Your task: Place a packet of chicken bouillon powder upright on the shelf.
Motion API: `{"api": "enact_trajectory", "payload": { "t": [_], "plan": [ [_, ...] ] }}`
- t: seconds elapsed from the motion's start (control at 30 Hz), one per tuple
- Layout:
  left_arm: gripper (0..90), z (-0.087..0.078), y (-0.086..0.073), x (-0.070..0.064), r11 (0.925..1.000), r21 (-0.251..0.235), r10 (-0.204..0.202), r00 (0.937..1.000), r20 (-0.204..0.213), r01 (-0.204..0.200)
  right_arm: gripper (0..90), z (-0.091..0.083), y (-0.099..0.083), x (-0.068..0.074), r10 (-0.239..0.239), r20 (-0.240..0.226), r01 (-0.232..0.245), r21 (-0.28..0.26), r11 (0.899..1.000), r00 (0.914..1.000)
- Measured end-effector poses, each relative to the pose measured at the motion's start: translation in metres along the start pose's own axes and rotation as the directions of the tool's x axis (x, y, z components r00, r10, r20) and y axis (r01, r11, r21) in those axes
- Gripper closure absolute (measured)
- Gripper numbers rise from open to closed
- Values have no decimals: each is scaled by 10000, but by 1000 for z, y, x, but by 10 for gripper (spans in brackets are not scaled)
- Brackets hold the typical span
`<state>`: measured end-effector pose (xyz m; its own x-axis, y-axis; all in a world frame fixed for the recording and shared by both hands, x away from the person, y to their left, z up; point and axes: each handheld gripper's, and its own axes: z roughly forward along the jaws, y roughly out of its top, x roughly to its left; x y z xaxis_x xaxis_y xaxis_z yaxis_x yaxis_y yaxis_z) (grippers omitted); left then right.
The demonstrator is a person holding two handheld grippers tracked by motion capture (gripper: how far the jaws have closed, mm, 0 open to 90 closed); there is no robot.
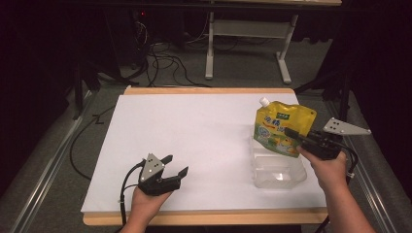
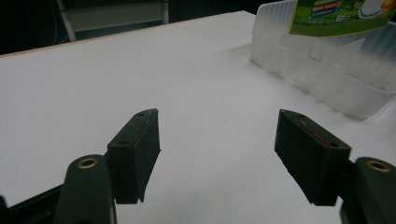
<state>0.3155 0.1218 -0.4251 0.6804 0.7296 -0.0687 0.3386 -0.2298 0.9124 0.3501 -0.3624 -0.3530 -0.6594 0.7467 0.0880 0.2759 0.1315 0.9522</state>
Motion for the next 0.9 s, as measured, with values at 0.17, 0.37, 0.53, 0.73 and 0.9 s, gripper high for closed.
{"api": "enact_trajectory", "payload": {
  "t": [0.17, 0.37, 0.53, 0.73, 0.9],
  "plan": [
    [315, -1, 0, 0, 10000, -15, 1, 10000, 7, -1, 865, 5, -3, -4, 94, -3, -94, 84, 9999, 10000],
    [314, -1, 0, 1, 10000, -31, -31, 10000, 14, 31, 865, 8, -5, -5, 102, -71, -101, 133, 9999, 9999],
    [314, -1, 0, 1, 10000, -45, -32, 10000, 26, 32, 865, 9, -5, -5, 81, -64, -80, 190, 9998, 9999],
    [314, -1, 1, 0, 10000, -47, -36, 10000, 48, 36, 872, 9, -6, -6, 76, -30, -75, 288, 9996, 10000],
    [313, -1, 1, 0, 10000, -23, -26, 10000, 62, 26, 876, 11, -6, -6, -16, 51, 15, 361, 9993, 10000]
  ]
}}
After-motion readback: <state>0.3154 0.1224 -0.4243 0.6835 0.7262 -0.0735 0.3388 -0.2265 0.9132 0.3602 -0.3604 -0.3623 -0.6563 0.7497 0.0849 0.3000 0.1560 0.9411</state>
